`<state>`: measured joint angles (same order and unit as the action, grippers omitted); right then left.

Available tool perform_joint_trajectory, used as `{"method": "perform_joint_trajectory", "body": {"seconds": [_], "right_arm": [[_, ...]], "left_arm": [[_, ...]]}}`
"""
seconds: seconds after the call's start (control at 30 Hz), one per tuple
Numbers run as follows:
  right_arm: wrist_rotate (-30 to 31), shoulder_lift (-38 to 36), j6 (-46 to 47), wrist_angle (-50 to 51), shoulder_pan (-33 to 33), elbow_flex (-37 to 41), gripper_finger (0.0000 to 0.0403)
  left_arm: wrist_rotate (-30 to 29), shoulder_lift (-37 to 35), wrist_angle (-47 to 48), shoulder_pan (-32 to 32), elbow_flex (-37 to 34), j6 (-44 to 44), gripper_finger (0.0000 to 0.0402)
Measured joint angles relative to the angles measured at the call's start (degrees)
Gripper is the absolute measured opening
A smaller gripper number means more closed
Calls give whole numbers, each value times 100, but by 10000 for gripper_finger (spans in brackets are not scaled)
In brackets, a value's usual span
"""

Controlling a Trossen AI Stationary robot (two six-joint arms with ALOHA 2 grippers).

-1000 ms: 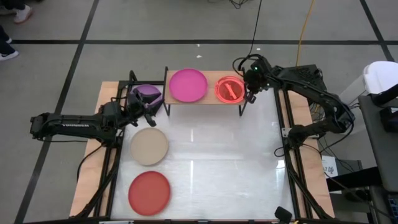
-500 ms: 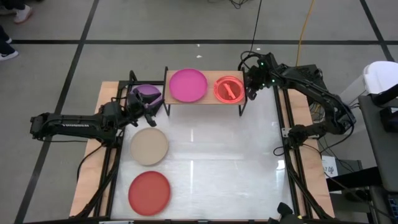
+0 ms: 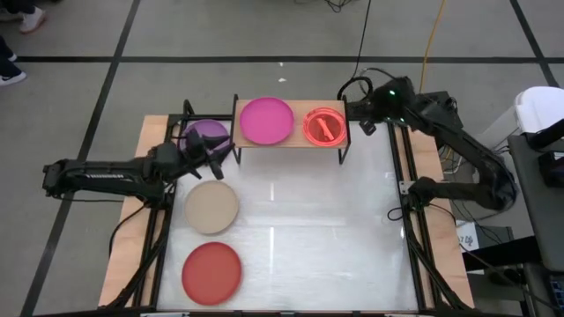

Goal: Place and stack plates onto a shelf
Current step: Stack the large purple plate on top of the other large pink plate on the shelf

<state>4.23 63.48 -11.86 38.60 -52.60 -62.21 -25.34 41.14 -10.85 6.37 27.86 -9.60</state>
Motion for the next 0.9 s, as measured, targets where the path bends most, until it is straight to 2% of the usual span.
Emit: {"method": "perform_joint_trajectory", "body": {"seconds": [0.07,0.13,0.23,0.3,0.4,0.5,0.6,0.83,0.9], "right_arm": [[-62,-459,103,-393,43,242,0],[-429,-976,274,-961,57,660,0],[-1323,-1707,501,-1948,58,1422,0],[-1943,-2093,752,-2579,98,1929,0],[-2524,-2530,1082,-3245,188,2563,0],[-2703,-2808,1313,-3715,320,2966,0],[-2704,-2966,1359,-3858,465,3171,1],[-2704,-3028,1377,-3913,817,3230,13],[-2704,-3026,1379,-3925,927,3230,16]], "left_arm": [[-54,88,536,0,176,-214,170],[-197,249,1078,0,329,-394,170],[-495,604,1903,11,624,-674,170],[-559,896,2782,57,887,-922,170],[-558,1401,4270,158,1363,-1403,170],[-508,1900,5545,295,1736,-1673,170],[-230,2284,6262,442,1887,-1747,170],[516,3040,6451,971,1728,-1269,175],[573,3236,6431,1120,1722,-1106,183]]}}
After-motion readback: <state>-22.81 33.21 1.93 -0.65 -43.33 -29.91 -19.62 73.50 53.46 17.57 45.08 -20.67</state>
